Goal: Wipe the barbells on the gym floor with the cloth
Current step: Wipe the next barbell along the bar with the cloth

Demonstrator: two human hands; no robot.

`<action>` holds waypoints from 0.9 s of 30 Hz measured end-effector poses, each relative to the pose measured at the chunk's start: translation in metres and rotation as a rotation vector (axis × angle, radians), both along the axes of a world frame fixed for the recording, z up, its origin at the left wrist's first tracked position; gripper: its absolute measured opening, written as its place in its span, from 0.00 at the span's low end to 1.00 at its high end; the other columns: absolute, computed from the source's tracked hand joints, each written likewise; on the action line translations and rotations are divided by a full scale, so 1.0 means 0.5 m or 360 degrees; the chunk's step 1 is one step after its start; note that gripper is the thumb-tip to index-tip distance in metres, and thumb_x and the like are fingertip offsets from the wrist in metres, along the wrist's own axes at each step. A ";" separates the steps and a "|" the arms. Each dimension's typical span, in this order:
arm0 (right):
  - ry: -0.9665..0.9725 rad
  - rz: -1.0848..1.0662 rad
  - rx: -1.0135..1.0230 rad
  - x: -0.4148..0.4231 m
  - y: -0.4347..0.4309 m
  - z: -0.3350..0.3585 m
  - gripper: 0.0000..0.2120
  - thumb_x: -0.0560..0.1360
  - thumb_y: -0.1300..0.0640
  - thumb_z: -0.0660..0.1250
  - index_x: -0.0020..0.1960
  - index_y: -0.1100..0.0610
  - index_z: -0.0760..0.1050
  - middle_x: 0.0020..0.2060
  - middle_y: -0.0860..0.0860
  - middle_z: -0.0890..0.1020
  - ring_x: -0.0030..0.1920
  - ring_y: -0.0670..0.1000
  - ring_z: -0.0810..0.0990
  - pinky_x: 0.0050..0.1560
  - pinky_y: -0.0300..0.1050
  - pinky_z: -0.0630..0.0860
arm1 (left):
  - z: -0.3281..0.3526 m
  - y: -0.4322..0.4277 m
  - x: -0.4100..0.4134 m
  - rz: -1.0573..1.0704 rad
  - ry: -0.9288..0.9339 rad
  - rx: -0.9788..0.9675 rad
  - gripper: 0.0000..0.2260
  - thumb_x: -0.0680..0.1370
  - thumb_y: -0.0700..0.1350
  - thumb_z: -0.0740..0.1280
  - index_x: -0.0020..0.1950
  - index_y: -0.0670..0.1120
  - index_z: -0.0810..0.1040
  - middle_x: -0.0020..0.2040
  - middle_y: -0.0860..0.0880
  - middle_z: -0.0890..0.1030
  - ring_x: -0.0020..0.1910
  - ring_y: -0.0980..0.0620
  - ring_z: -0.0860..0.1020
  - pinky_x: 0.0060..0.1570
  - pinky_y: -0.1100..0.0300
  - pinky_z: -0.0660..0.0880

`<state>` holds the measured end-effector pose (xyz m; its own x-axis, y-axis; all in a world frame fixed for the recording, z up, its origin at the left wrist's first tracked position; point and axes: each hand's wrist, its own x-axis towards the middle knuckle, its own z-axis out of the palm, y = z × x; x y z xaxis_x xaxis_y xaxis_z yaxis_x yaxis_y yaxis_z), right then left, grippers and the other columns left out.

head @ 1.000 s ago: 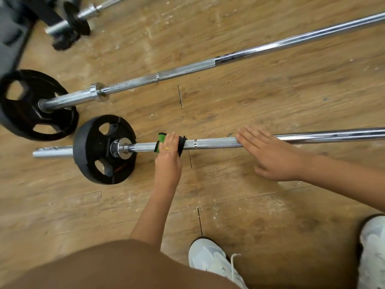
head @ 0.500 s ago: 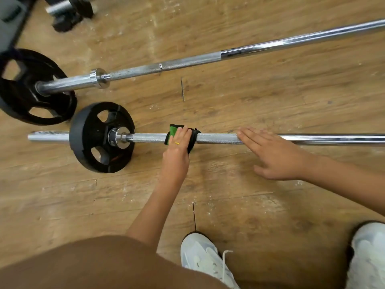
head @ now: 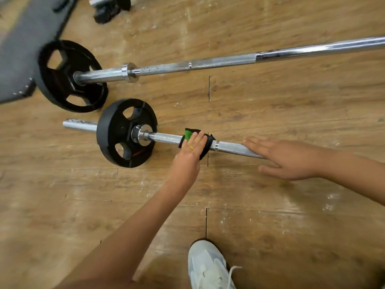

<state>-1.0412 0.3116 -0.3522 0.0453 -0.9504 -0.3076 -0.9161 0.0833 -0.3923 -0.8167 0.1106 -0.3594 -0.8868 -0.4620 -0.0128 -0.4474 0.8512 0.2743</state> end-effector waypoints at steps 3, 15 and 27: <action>-0.0046 0.0048 -0.0033 0.011 -0.024 -0.012 0.41 0.77 0.33 0.45 0.78 0.51 0.28 0.78 0.49 0.34 0.78 0.44 0.35 0.79 0.40 0.46 | 0.007 0.006 0.013 -0.0119 -0.0028 -0.0004 0.34 0.77 0.25 0.58 0.81 0.45 0.59 0.82 0.50 0.57 0.81 0.52 0.52 0.77 0.51 0.56; -0.0037 0.0093 -0.0171 0.020 -0.013 -0.020 0.44 0.74 0.34 0.50 0.80 0.49 0.32 0.78 0.43 0.34 0.77 0.40 0.30 0.74 0.42 0.53 | -0.029 -0.012 0.000 0.0078 0.0211 0.0045 0.28 0.79 0.28 0.60 0.80 0.40 0.62 0.80 0.44 0.62 0.80 0.46 0.57 0.76 0.64 0.48; 0.0108 0.0050 -0.0387 0.047 0.013 -0.050 0.42 0.74 0.39 0.54 0.82 0.58 0.47 0.81 0.52 0.50 0.81 0.51 0.46 0.71 0.47 0.62 | 0.010 -0.053 0.010 -0.0035 -0.0072 0.0000 0.22 0.85 0.40 0.56 0.80 0.40 0.60 0.81 0.44 0.60 0.81 0.47 0.55 0.78 0.47 0.51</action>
